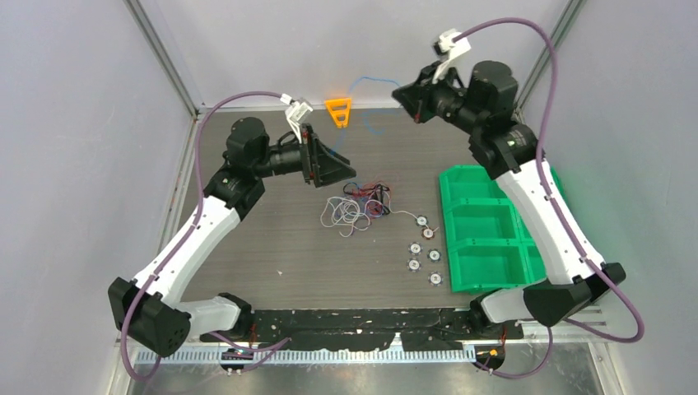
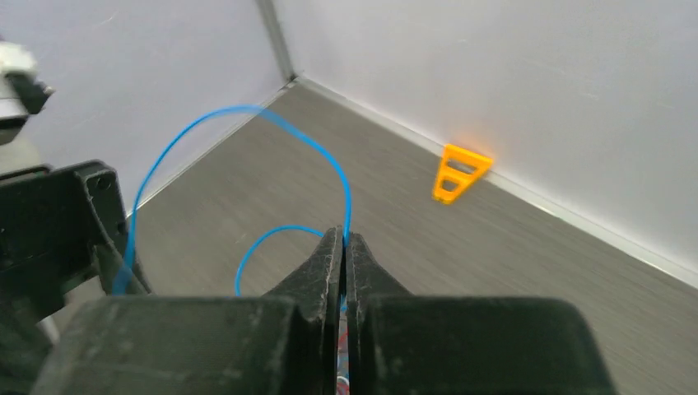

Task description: Untangle the cables

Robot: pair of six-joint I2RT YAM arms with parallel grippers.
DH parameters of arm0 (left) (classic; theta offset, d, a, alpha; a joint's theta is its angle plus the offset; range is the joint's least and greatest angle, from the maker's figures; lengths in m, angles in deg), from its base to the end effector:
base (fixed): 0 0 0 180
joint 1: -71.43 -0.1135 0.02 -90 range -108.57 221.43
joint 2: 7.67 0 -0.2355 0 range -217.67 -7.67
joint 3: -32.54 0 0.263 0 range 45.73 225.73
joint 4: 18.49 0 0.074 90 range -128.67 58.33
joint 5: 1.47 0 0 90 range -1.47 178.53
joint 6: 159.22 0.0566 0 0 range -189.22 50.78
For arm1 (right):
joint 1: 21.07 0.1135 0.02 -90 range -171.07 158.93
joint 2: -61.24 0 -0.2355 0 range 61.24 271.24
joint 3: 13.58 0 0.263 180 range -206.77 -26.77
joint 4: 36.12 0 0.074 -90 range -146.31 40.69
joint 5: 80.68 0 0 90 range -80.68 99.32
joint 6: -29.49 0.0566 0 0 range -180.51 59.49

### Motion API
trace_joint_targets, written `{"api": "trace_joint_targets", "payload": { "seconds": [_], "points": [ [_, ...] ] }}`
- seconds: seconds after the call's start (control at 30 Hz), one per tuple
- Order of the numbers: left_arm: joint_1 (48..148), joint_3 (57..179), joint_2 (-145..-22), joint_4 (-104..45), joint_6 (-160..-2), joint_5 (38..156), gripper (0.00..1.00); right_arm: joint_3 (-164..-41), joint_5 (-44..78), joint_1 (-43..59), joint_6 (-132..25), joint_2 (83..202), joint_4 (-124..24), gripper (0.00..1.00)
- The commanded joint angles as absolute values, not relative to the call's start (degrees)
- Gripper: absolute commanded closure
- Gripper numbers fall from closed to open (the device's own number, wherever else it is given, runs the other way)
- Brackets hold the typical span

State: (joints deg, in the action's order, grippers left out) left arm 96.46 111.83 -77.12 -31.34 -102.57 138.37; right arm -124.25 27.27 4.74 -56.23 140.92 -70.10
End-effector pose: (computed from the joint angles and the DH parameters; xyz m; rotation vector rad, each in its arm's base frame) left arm 0.2597 -0.1690 0.3732 0.6122 1.7164 -1.4480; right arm 0.2903 0.1598 0.4739 -0.5487 1.5676 0.6552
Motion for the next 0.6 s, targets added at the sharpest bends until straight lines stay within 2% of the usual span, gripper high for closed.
{"api": "trace_joint_targets", "payload": {
  "seconds": [0.0,0.2,0.33,0.43,0.57],
  "points": [
    [98.0,114.4,-79.3,-42.3,-90.7,135.6,0.3,-126.2,26.9,-2.2,-53.8,134.4,-70.6,0.95],
    [97.9,111.1,-78.3,-42.6,-81.0,130.8,0.01,-126.8,23.1,-10.2,-54.5,127.9,-74.0,0.95],
    [97.9,112.4,-80.0,-44.9,-77.9,128.5,0.0,-123.8,13.2,-12.9,-58.1,122.6,-75.3,0.95],
    [97.9,114.8,-81.6,-46.6,-77.7,127.2,0.01,-125.5,3.5,-16.1,-58.8,123.0,-79.4,0.95],
    [97.8,118.1,-83.9,-48.7,-77.8,126.6,0.01,-129.7,-0.1,-21.2,-59.7,125.9,-85.5,0.95]
  ]
}}
